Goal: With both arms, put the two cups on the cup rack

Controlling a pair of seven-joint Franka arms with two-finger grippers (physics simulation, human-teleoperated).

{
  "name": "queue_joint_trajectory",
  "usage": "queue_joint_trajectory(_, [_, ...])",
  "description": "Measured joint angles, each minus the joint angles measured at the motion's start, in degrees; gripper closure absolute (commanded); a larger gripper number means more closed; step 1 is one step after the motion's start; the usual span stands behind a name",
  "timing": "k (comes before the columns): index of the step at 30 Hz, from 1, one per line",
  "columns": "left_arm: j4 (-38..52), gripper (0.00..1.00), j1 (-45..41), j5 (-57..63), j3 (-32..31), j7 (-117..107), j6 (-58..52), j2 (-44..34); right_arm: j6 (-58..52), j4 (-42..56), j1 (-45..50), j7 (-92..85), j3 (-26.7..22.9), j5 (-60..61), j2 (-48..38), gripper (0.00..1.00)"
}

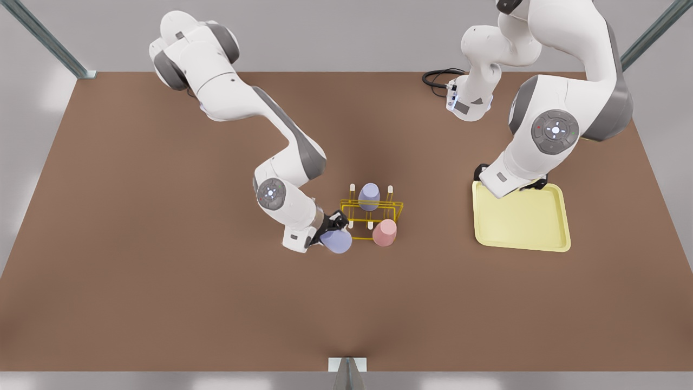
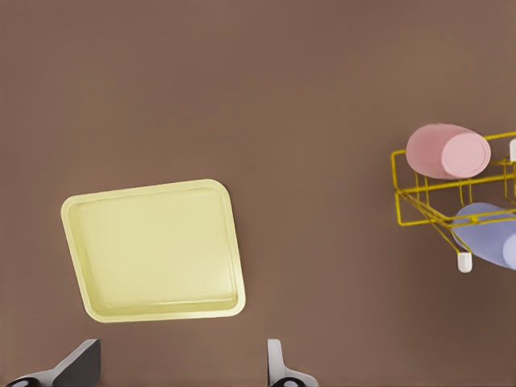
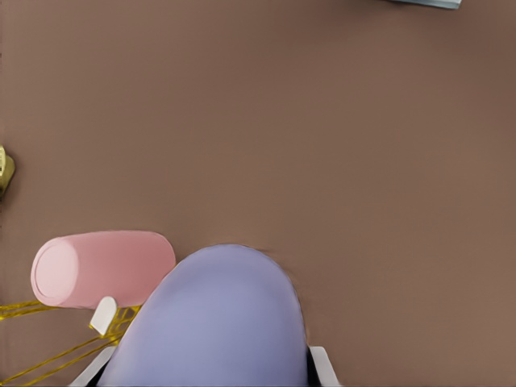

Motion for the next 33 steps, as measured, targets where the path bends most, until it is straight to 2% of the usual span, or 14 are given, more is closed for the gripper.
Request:
queue_joint_trajectory(14, [0.09, 0.00, 0.09, 0.29, 0.11, 2.50, 1.27, 1.32, -3.38, 1.06, 0.00, -0.25, 2.95, 0.07, 1.82, 0.15])
queue_joint_trajectory(31, [0.22, 0.00, 0.18, 0.35, 0.18, 3.82, 3.10, 1.77, -8.77, 1.48, 0.28, -0.92, 3.15, -0.09, 3.35, 0.15])
queue_joint_trajectory(32, [0.24, 0.00, 0.17, 0.36, 0.19, 3.87, 3.17, 1.75, -8.82, 1.65, 0.34, -0.94, 3.16, -0.11, 3.51, 0.00])
queue_joint_trajectory(33, [0.25, 0.00, 0.18, 0.37, 0.18, 3.92, 3.23, 1.75, -8.86, 1.76, 0.37, -0.94, 3.18, -0.08, 3.59, 0.00])
